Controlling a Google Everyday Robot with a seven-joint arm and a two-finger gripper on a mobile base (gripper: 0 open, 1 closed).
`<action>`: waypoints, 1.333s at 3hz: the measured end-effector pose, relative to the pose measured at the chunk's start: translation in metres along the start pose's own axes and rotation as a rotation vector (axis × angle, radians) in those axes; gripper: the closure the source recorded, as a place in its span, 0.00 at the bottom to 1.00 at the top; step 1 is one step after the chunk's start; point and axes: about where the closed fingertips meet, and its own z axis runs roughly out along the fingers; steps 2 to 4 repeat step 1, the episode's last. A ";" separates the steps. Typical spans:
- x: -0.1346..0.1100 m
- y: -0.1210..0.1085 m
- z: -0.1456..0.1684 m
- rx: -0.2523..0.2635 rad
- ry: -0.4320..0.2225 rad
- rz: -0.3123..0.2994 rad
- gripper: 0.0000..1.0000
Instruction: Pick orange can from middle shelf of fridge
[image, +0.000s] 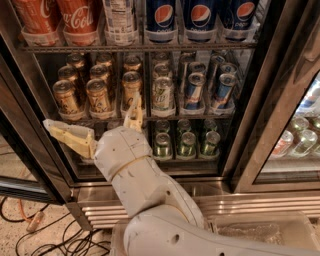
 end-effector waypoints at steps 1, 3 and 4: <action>0.000 0.000 0.000 0.000 0.000 0.000 0.00; 0.000 0.000 0.000 0.000 0.000 0.000 0.00; 0.000 0.000 0.000 0.000 0.000 0.000 0.00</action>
Offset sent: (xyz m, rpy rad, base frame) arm 0.0000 0.0000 0.0000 0.0000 0.0000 0.0000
